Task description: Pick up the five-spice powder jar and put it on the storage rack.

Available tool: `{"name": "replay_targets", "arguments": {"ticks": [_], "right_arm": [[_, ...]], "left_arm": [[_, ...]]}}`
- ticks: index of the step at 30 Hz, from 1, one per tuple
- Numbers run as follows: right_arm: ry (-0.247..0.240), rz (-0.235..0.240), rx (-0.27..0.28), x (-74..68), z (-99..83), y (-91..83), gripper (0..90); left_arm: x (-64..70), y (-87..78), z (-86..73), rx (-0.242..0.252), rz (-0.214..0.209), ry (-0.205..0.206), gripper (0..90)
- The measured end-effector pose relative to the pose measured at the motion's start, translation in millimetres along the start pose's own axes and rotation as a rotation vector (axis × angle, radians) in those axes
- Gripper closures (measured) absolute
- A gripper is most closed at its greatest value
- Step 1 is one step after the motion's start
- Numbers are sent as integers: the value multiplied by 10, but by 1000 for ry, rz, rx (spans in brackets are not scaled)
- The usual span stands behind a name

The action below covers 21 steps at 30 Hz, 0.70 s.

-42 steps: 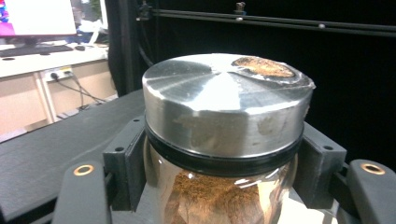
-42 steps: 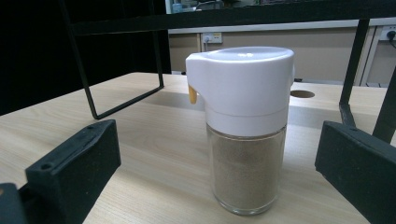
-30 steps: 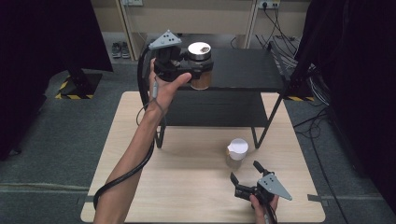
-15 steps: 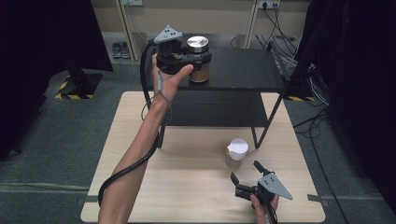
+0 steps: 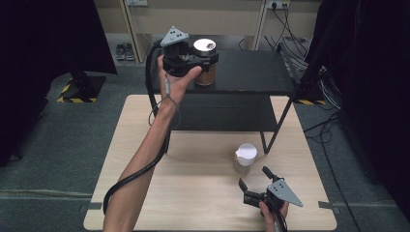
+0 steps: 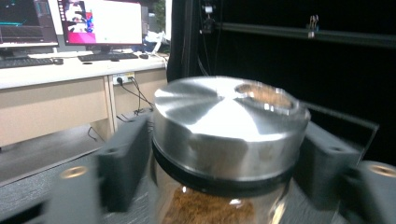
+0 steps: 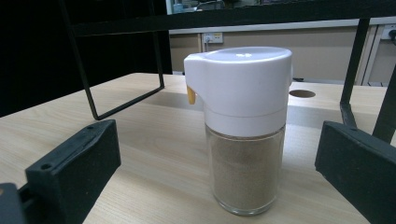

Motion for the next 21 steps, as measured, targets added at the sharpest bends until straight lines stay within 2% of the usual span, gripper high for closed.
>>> {"name": "replay_targets", "arguments": {"ticks": [9,21], "right_arm": [[-5,3,-2,-5,1,3,4],[-5,2,-4,-8,0,8,4]], "left_arm": [[78,-56,-26,14,42,-2,12],[118,-143,-128,46,8,7,2]]}}
Point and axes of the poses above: each handheld gripper's, and its own axes: y roughly forward along the jaws, z roughly out of its top, x roughly to its right, the point moved 7 cm from there along y, roughly forward along the jaws, and after that the axes turned 10 degrees about -x, right-handed, at the moved point
